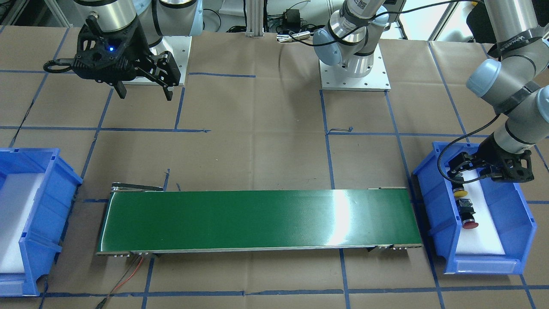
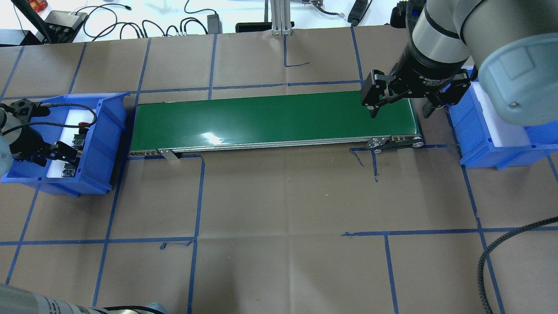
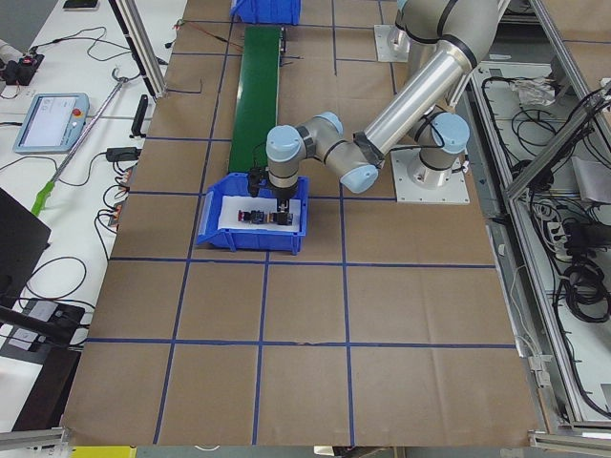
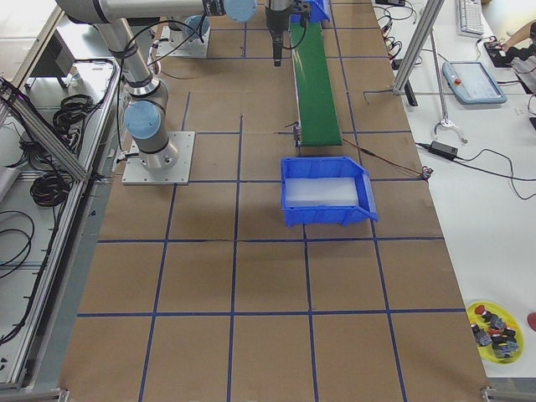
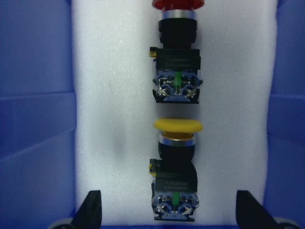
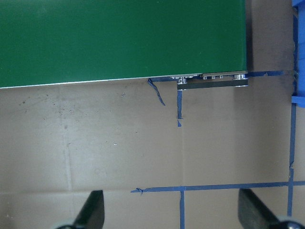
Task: Transport two buttons from left to right
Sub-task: 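Move the left gripper down into the bin over the yellow button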
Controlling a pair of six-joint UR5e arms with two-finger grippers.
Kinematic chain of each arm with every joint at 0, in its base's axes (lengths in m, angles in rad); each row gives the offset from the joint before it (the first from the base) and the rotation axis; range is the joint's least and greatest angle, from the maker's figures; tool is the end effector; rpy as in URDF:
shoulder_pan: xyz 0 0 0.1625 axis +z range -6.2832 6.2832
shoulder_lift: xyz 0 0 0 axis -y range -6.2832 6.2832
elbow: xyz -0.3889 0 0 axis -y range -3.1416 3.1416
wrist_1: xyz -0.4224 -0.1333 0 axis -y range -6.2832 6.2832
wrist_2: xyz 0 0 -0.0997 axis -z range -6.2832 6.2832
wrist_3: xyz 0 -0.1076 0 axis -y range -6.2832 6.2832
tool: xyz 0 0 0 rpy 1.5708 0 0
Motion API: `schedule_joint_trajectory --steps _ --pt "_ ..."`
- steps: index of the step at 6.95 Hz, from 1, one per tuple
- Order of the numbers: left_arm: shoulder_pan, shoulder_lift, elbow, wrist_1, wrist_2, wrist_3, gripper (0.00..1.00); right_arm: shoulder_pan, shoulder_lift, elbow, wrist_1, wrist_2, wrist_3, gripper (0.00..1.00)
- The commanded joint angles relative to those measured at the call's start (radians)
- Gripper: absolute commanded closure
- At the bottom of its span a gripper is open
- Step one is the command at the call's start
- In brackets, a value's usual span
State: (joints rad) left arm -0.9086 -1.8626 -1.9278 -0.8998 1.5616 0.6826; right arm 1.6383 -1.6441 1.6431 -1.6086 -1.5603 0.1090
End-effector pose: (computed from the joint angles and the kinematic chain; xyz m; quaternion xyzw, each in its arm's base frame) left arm 0.2326 -0.5167 0.1744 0.0103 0.9999 -0.0115 0.0033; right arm 0.1677 -0.4875 0.4471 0.0206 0.9996 -0.0189 0.0069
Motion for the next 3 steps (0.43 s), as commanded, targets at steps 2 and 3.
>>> schedule_joint_trajectory --steps 2,3 --pt "-0.003 -0.065 -0.002 0.061 0.000 0.000 0.00 0.000 0.001 0.000 -0.001 0.000 0.000 0.00" --pt "-0.006 -0.066 -0.003 0.059 0.000 0.000 0.00 0.000 0.001 0.000 0.001 -0.001 0.000 0.00"
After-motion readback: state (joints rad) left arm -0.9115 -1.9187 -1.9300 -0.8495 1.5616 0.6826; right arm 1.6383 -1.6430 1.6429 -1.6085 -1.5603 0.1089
